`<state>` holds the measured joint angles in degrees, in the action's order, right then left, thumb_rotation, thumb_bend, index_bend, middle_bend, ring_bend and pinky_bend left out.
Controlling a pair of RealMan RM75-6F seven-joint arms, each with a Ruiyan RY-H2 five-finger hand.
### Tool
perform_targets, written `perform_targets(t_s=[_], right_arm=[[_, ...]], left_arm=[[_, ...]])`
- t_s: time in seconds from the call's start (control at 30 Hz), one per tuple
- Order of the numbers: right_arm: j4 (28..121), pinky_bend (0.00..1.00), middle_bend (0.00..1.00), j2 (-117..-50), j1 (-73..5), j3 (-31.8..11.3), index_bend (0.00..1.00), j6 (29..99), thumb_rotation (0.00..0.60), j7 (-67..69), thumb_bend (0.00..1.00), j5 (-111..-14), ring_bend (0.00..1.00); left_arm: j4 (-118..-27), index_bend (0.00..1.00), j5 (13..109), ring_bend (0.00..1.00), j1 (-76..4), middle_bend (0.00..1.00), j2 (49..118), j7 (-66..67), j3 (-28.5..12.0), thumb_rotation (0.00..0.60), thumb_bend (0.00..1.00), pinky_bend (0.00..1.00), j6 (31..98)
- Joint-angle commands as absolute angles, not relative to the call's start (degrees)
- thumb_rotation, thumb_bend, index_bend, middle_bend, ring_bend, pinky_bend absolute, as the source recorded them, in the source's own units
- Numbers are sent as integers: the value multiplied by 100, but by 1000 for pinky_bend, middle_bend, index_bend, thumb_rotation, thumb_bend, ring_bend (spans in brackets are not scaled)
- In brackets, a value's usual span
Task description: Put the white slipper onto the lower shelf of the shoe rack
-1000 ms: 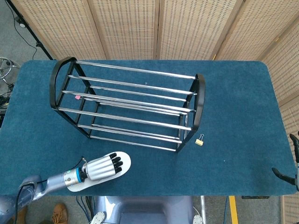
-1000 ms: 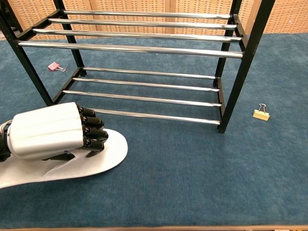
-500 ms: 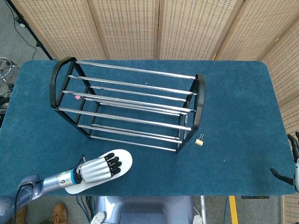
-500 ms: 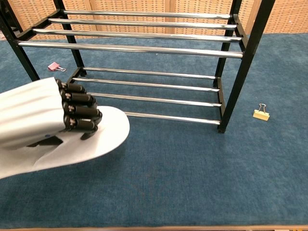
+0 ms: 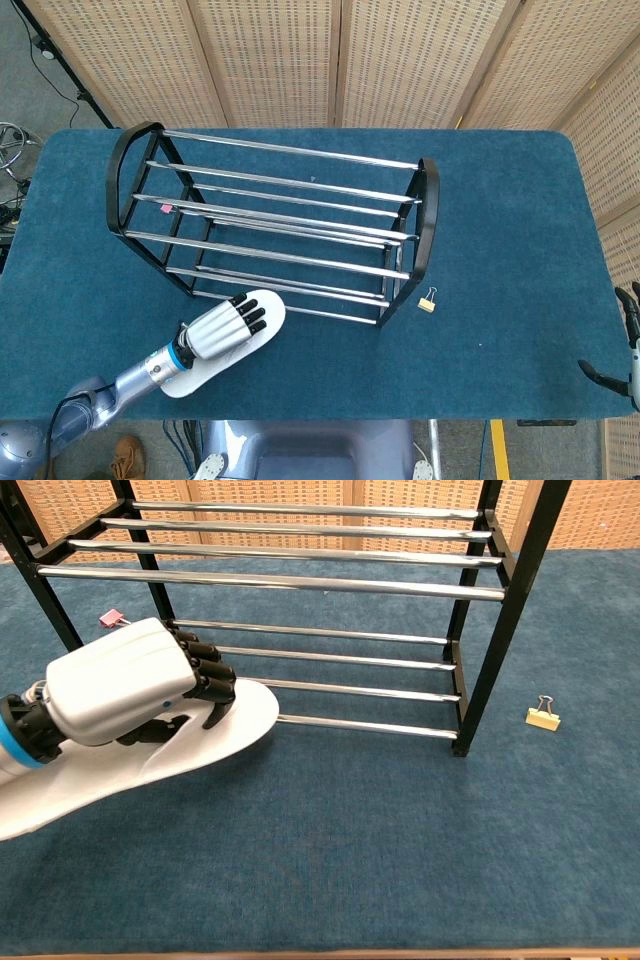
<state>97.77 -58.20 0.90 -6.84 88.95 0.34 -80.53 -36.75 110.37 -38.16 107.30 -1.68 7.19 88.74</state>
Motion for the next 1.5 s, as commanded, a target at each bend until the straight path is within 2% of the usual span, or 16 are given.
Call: perform_targets(t_s=[0.03, 0.37, 0.63, 1.5], right_arm=[[9776, 0, 0, -5812, 95, -686, 0, 8900, 600, 65, 60, -8049, 0], [9761, 0, 0, -5804, 80, -687, 0, 8857, 600, 89, 60, -8026, 0], [9747, 0, 0, -5818, 55, -681, 0, 8786, 600, 81, 60, -7985, 0], [9617, 0, 0, -5854, -60, -727, 0, 8452, 600, 167, 59, -7677, 0]], left_arm=[[-3830, 756, 10845, 483, -3895, 583, 10770, -191, 573, 600, 686, 578, 8676], [-3805, 751, 10449, 479, -4074, 582, 10776, -175, 324, 600, 681, 578, 8181], [-3395, 751, 10215, 482, -4159, 581, 11021, -226, 196, 600, 638, 578, 7969], [-2328, 741, 9489, 478, -4626, 578, 11543, -988, -216, 600, 637, 578, 7301]])
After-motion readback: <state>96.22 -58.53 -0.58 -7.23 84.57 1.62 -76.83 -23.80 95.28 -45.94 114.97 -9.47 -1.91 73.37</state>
